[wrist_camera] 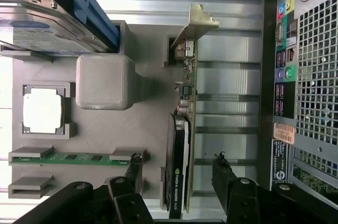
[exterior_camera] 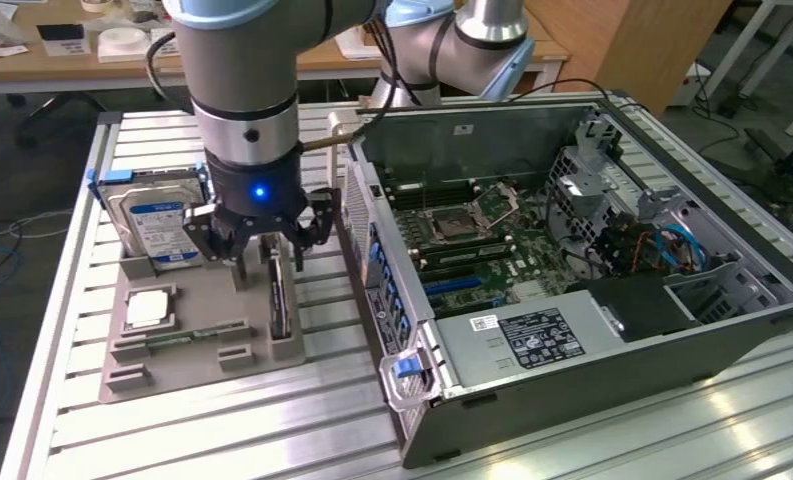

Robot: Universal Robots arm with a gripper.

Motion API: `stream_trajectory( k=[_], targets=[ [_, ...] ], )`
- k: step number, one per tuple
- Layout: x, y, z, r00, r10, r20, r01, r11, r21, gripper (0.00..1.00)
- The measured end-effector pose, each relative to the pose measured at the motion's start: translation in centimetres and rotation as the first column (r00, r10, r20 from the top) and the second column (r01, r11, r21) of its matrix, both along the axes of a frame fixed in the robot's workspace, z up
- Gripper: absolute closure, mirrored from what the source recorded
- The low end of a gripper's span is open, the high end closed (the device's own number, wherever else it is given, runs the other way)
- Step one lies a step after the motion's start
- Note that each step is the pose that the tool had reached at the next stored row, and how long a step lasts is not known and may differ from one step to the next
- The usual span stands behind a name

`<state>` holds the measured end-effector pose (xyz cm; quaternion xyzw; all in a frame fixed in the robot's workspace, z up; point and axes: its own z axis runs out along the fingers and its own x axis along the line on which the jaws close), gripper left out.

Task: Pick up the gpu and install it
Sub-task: 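Pick up the gpu and move the gpu toward the slot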

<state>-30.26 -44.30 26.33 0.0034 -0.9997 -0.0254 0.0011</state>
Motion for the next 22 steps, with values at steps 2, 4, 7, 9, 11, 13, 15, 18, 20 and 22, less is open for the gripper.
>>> stream_trajectory(
  k=[2,4,7,9,11,13,15,18,20,22],
  targets=[
    [0.1,-0.01,-0.36,1.0,0.0,-0.0001,0.0,1.0,0.0,0.35],
    [0.1,0.0,-0.72,1.0,0.0,-0.0001,0.0,1.0,-0.0001,0.35],
    [0.2,0.0,-1.25,1.0,0.0,0.0,0.0,1.0,0.0,0.35],
    [0.2,0.0,-1.57,1.0,0.0,0.0,0.0,1.0,0.0001,0.35],
    [0.3,-0.01,-1.9,1.0,0.0,-0.0002,0.0,1.0,-0.0001,0.35],
    [0.3,0.01,-2.2,1.0,0.0,-0.0013,0.0,1.0,-0.0002,0.35],
    [0.5,0.16,-2.45,1.0,-0.003,-0.0032,0.003,1.0,-0.0004,0.35],
    [0.5,0.43,-2.87,0.9999,-0.009,-0.0065,0.009,1.0,-0.0003,0.35],
    [0.5,0.45,-3.05,0.9999,-0.012,-0.0088,0.012,0.9999,-0.0005,0.35],
    [0.5,0.47,-3.21,0.9998,-0.014,-0.0105,0.014,0.9999,-0.0035,0.35]
  ],
)
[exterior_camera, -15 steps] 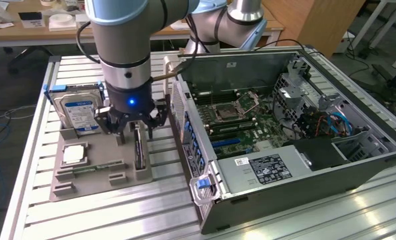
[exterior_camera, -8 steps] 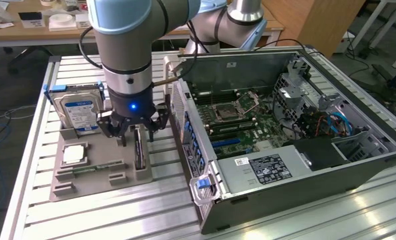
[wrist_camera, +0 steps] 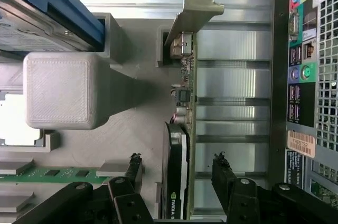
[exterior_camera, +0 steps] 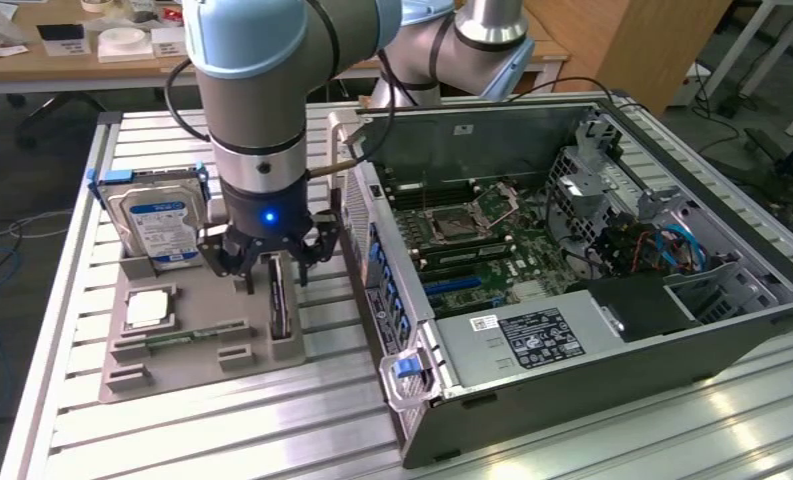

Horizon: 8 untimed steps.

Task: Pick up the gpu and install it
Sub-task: 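Pick up the gpu and move the gpu toward the slot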

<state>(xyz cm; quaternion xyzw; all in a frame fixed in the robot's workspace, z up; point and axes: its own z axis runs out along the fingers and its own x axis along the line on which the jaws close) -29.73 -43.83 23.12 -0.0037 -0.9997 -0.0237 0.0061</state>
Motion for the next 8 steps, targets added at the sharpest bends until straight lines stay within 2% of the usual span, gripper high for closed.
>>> stream_trajectory(
  k=[4,8],
  targets=[
    [0.0,0.06,-0.47,0.9999,-0.001,-0.0111,0.001,1.0,-0.0064,0.35],
    [0.02,0.06,-0.85,0.9998,-0.001,-0.018,0.001,1.0,-0.0068,0.35]
  ],
)
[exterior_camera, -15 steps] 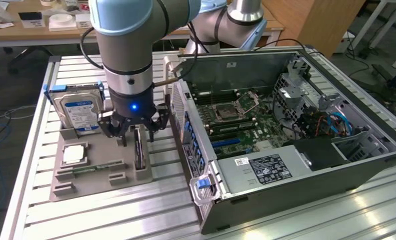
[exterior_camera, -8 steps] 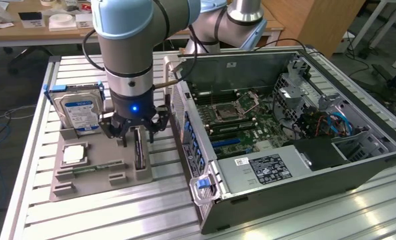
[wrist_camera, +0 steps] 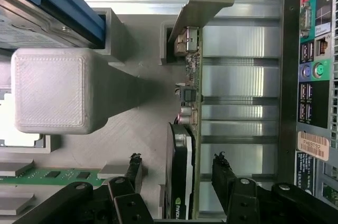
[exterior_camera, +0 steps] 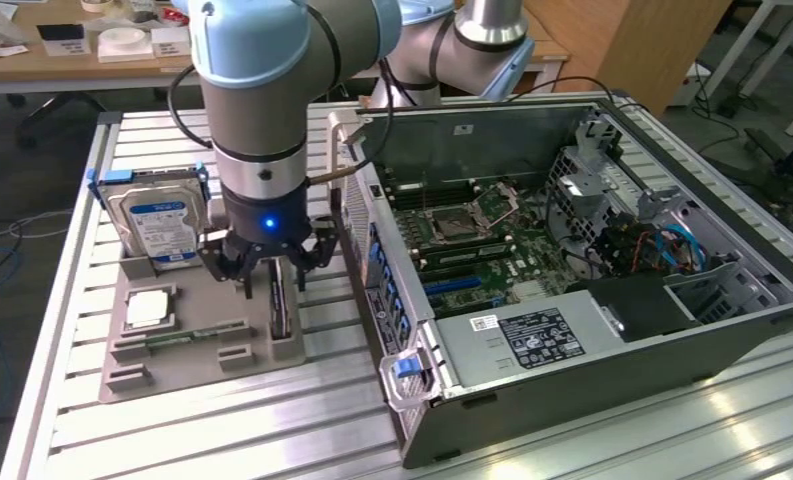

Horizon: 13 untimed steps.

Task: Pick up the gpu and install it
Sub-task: 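Pick up the gpu and move the gpu toward the slot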

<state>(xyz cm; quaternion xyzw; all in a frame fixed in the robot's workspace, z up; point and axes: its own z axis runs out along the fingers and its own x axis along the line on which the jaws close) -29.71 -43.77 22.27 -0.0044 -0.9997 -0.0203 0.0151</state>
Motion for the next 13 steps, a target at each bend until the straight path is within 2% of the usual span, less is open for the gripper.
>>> stream_trajectory(
  k=[6,10,13],
  targets=[
    [0.21,0.06,-0.43,1.0,0.0,-0.0079,0.0,1.0,-0.0001,0.35],
    [0.29,0.4,-0.5,1.0,0.0,-0.0084,0.0,1.0,-0.0012,0.35],
    [0.3,0.41,-0.59,1.0,0.0,-0.007,0.0,1.0,-0.0016,0.35]
  ],
)
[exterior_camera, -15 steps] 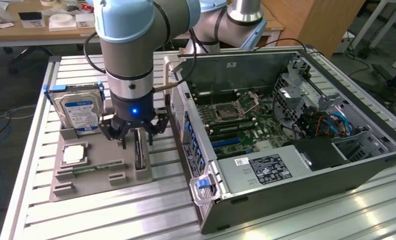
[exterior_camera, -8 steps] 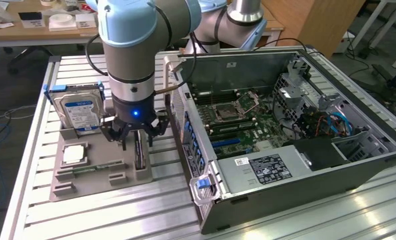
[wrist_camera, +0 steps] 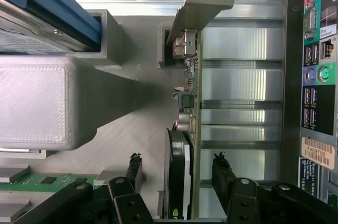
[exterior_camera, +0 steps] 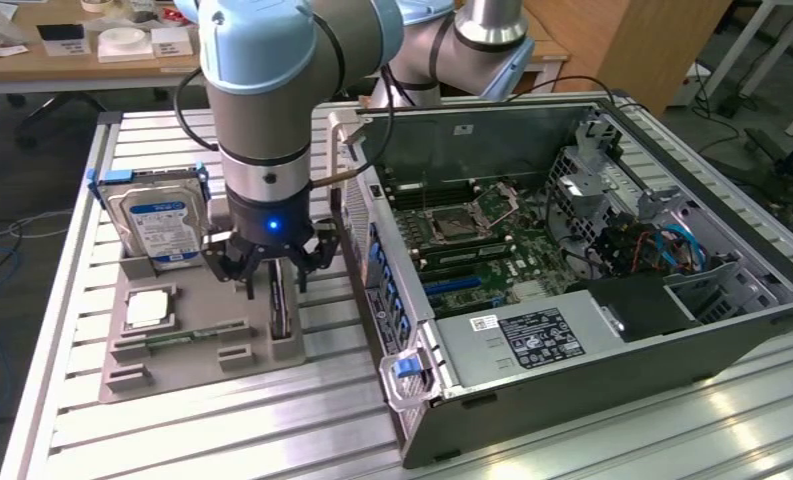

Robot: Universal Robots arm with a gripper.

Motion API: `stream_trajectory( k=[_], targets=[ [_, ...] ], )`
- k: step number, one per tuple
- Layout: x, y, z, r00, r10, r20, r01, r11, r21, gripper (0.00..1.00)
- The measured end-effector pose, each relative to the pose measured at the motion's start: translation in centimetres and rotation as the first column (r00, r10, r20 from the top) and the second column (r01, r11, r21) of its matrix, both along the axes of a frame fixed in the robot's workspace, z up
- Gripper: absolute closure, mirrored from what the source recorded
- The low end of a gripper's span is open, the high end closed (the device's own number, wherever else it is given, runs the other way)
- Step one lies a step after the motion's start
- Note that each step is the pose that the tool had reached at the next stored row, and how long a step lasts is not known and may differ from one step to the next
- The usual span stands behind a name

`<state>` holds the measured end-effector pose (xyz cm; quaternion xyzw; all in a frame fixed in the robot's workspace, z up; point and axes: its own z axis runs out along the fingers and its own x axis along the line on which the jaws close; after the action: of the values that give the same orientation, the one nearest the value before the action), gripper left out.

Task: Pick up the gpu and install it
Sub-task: 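Pick up the gpu and move the gpu toward the slot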

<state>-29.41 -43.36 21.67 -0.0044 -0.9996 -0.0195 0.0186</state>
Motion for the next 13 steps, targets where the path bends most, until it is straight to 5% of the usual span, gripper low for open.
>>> stream_trajectory(
  k=[5,13],
  targets=[
    [-0.01,0.0,-0.26,1.0,0.0,0.0078,0.0,1.0,-0.0006,0.35],
    [-0.01,0.01,-0.28,1.0,0.0,0.0084,0.0,1.0,-0.0005,0.45]
  ],
)
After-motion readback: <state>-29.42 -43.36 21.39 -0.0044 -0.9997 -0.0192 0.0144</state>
